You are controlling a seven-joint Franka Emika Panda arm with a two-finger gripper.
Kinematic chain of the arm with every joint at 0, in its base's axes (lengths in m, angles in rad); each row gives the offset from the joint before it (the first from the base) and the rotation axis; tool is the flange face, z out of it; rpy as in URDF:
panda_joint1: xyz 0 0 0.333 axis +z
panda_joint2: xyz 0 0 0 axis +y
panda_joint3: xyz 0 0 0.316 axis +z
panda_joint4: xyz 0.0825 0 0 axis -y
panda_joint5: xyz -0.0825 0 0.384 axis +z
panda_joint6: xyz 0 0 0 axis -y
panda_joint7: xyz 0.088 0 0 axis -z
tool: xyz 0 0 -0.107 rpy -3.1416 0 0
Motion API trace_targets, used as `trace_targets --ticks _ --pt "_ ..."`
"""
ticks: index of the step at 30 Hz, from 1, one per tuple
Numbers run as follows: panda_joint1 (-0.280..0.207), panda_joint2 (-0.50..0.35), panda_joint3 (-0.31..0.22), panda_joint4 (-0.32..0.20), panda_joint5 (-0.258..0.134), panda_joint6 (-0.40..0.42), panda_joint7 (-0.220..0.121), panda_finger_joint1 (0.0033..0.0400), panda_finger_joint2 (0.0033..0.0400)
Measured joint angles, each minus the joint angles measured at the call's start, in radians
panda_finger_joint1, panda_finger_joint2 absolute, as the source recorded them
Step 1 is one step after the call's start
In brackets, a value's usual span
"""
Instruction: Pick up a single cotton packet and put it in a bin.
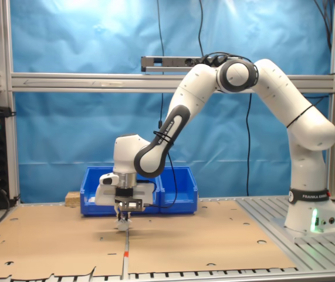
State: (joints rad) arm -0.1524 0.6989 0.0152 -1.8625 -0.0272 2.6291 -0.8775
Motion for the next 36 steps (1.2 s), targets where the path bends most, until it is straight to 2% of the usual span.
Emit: trace_targets --ticks 7,12,17,24,30,36 --pt "0.0 -0.018 0.008 -0.017 0.0 0.0 0.0 0.0071 0.0071" --pt "0.0 -0.062 0.02 -0.057 0.0 -0.006 0.0 0.0071 0.0071" --pt "0.0 -0.156 0.035 -0.125 0.0 -0.03 0.0 0.0071 0.0071" --pt "0.001 -0.293 0.041 -0.194 0.0 -0.067 0.0 0.0071 0.0071" --pt "0.001 -0.394 0.034 -0.227 0.0 -0.091 0.0 0.0071 0.0071" --pt "0.001 -0.452 0.012 -0.241 0.0 -0.113 0.0 0.0071 0.0071"
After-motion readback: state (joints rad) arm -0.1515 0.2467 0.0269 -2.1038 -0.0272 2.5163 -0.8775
